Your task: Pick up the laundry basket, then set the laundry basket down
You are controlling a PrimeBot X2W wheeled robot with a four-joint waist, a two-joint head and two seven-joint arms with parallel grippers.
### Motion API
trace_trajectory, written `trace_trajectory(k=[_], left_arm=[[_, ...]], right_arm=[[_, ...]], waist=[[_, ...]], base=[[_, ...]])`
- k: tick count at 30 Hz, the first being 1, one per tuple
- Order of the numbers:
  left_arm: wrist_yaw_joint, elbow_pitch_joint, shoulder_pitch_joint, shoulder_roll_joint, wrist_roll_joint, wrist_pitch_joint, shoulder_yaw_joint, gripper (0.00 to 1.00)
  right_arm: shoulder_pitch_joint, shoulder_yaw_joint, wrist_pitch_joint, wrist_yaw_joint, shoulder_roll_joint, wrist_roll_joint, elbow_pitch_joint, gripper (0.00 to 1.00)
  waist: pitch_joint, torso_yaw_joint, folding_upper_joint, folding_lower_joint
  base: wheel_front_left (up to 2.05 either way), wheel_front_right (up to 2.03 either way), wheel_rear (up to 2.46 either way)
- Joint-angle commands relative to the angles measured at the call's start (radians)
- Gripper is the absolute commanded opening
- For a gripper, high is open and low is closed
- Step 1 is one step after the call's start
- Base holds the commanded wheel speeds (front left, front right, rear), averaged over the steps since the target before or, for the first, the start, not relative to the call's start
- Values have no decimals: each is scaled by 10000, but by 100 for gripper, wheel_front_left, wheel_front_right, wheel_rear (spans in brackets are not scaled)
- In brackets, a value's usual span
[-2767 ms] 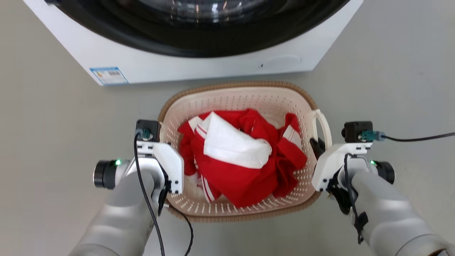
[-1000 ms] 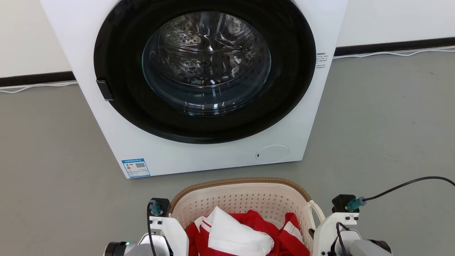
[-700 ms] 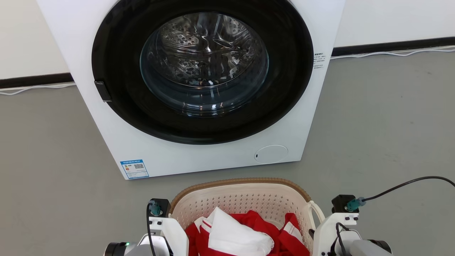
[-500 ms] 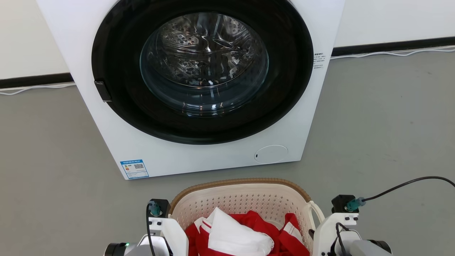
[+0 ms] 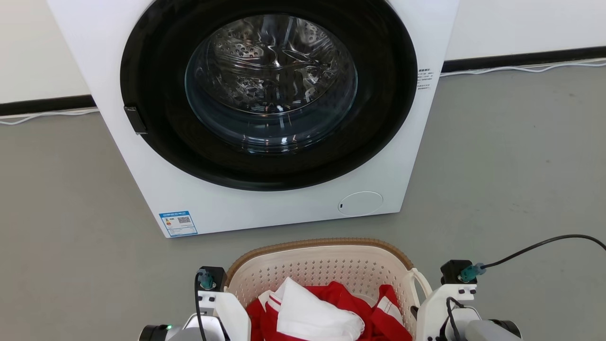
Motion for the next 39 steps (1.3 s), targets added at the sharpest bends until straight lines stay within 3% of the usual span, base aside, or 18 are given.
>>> trace_trajectory(k=[1,39], left_arm=[[-236,-136,-260,41,-32,-108,27,0],[-115,37,-681,41,-584,-447,-520,0]], right_arm=[[-304,111,-197,71,81,111,-160,0],[-561,583,-693,71,82,607,-311,0]], waist=[[4,4,-1,0],[563,48,-1,0]], base=[[0,0,0],[0,0,0]])
